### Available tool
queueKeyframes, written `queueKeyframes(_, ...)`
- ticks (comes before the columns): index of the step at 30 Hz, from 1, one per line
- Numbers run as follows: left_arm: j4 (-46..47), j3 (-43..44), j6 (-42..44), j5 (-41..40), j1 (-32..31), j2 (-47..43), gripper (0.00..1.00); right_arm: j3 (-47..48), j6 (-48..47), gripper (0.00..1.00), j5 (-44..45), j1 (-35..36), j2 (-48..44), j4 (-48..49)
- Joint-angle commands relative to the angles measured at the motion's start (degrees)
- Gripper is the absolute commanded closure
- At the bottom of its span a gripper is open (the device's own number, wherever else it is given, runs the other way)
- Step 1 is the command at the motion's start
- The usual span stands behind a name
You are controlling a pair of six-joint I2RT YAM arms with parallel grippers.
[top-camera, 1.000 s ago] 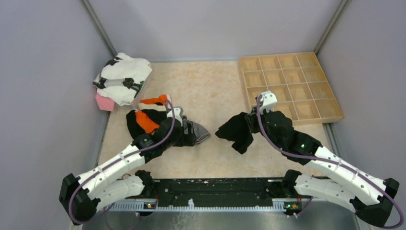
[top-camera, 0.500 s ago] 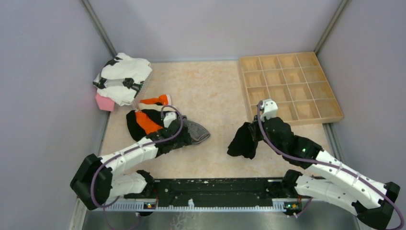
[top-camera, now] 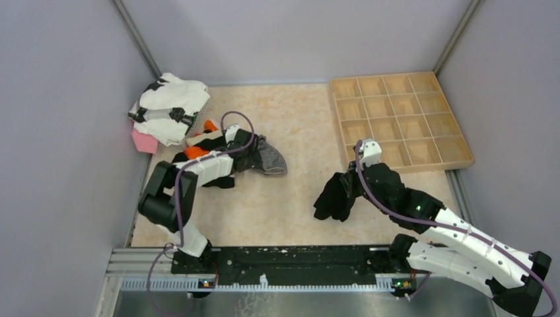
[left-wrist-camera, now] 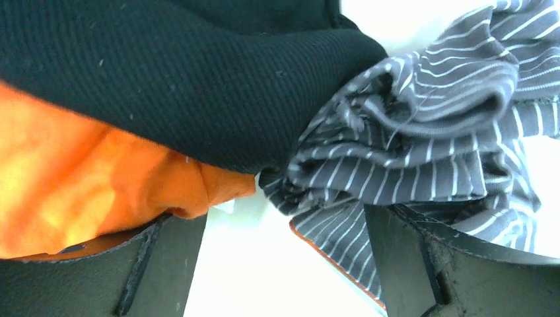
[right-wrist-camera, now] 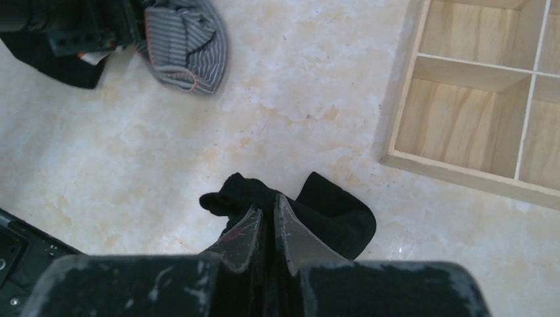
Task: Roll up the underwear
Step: Move the underwear to the center of the board, then place the underwear at the center of the board.
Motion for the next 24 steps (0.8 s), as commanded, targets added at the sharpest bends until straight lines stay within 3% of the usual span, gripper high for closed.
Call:
queueKeyframes(1, 5.7, 11.9, 4.8, 0.4, 4.0, 10.2, 0.07, 0.4, 2.4, 1.00, -1.8, -0.3, -0.4, 1.9)
queueKeyframes(6, 2.3, 30.8, 12.0, 2.3, 6.1, 21.7, 0.06, 2.6, 1.7, 1.00, -3.1, -0.3, 2.0, 1.7)
queueKeyframes(9, -3.0, 39.8, 13.7, 4.9, 6.0, 22.2, 0.03, 4.8, 0.8, 1.00, -3.8, -0.3, 2.8, 1.2)
queueKeyframes(14, 2.0, 30.1, 12.2, 10.4, 6.0, 8.8, 0.01, 5.6, -1.1, 1.00, -11.9, -0.3, 4.2, 3.7)
queueKeyframes(24, 4.7, 5.6, 8.5, 16.1, 7.9, -21.5, 0.01, 12.7, 1.4, 0.98, -36.2, -0.3, 14.6, 20.2)
